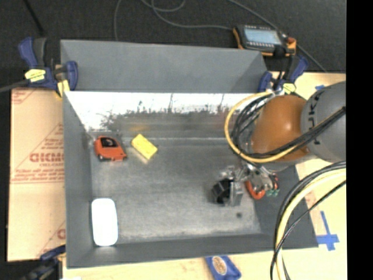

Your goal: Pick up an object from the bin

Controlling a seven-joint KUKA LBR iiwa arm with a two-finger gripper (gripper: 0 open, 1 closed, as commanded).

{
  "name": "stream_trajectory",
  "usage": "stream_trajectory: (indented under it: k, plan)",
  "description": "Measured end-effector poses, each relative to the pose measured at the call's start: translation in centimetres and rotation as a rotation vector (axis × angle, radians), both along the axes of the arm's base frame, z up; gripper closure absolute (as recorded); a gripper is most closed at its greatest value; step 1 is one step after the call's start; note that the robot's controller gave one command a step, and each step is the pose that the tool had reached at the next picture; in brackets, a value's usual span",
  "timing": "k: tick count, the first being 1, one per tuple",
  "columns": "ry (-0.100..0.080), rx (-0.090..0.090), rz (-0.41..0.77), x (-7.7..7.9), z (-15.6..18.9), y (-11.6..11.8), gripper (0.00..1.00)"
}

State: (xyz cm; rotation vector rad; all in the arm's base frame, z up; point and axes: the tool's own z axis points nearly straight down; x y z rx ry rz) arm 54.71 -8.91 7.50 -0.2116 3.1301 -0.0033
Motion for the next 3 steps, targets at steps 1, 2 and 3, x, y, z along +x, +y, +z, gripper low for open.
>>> stream_trajectory:
  k: [1, 2, 3]
  plan:
    - [0.000, 0.006, 0.009, 2.1, -0.1, -2.4, 1.00]
    - [-0.002, 0.000, -0.001, 3.4, -0.3, -6.2, 0.00]
    - [0.001, 0.001, -0.002, 2.3, -0.3, -4.1, 1.00]
